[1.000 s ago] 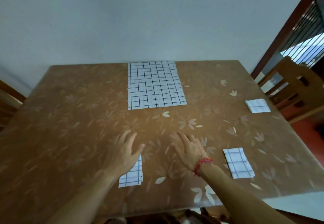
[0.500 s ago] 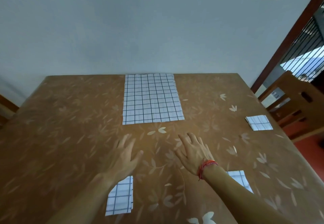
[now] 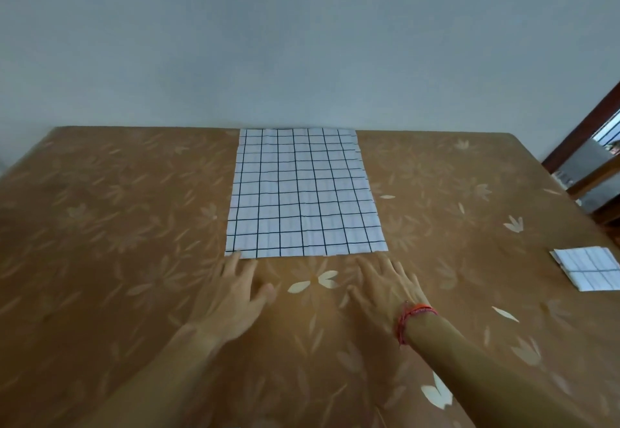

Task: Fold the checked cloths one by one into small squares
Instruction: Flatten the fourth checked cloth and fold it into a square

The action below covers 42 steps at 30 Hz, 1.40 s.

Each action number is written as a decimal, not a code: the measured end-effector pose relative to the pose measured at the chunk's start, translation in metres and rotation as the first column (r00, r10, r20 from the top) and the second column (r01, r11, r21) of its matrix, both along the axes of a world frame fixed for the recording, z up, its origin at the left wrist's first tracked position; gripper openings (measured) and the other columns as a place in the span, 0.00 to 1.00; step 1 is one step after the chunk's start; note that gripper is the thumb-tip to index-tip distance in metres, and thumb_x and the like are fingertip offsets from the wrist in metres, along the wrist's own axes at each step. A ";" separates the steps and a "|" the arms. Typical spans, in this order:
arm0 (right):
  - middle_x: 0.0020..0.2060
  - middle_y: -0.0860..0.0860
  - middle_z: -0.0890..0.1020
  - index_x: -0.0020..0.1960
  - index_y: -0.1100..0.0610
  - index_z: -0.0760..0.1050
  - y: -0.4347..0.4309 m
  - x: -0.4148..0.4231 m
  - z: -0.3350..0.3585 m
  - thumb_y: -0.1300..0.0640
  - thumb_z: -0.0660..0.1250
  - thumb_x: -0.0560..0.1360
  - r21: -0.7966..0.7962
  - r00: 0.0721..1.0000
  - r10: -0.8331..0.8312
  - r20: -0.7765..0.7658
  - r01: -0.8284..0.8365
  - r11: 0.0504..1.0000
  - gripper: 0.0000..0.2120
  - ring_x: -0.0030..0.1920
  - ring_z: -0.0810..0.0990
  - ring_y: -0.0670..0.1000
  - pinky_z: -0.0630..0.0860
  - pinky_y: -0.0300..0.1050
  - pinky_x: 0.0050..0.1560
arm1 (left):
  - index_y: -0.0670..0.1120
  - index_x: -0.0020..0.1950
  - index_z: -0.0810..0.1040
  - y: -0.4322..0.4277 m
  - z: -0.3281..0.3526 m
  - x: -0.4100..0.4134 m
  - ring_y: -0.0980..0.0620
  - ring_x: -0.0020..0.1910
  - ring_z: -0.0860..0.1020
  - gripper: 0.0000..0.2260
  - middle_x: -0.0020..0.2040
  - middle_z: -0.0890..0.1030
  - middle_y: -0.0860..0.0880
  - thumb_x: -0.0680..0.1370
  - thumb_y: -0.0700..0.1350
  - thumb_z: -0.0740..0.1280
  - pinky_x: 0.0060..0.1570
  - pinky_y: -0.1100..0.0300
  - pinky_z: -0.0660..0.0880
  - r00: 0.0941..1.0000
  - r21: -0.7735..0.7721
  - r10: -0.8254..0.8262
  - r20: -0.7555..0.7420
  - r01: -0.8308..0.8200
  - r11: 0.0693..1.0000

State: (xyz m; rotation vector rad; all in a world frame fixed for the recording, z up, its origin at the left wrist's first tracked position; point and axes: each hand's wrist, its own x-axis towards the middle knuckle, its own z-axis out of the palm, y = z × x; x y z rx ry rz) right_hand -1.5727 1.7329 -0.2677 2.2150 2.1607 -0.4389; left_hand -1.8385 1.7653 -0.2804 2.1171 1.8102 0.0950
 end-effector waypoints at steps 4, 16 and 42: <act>0.77 0.54 0.52 0.76 0.45 0.50 0.027 0.004 -0.025 0.39 0.50 0.78 -0.026 0.999 -0.013 0.038 0.014 1.000 0.29 0.76 0.50 0.55 0.59 0.56 0.71 | 0.52 0.78 0.57 0.024 -0.028 0.002 0.45 0.78 0.48 0.28 0.80 0.50 0.46 0.80 0.62 0.55 0.74 0.49 0.53 0.999 -0.031 0.030 -0.034 -0.031 0.999; 0.78 0.55 0.52 0.77 0.53 0.52 0.040 0.005 -0.051 0.38 0.47 0.79 0.003 0.994 0.041 0.103 -0.042 0.999 0.31 0.78 0.45 0.52 0.50 0.50 0.74 | 0.46 0.79 0.53 0.026 -0.042 0.012 0.50 0.79 0.47 0.33 0.80 0.50 0.47 0.80 0.63 0.51 0.76 0.50 0.47 0.982 0.064 0.002 -0.187 0.010 0.998; 0.29 0.49 0.76 0.31 0.50 0.80 -0.080 0.070 0.033 0.56 0.69 0.57 0.272 0.972 -0.066 0.225 0.002 0.962 0.04 0.36 0.77 0.56 0.73 0.49 0.37 | 0.44 0.43 0.82 -0.076 0.015 0.004 0.52 0.37 0.74 0.05 0.40 0.74 0.53 0.72 0.35 0.73 0.34 0.58 0.73 0.968 0.409 -0.205 0.145 0.130 0.903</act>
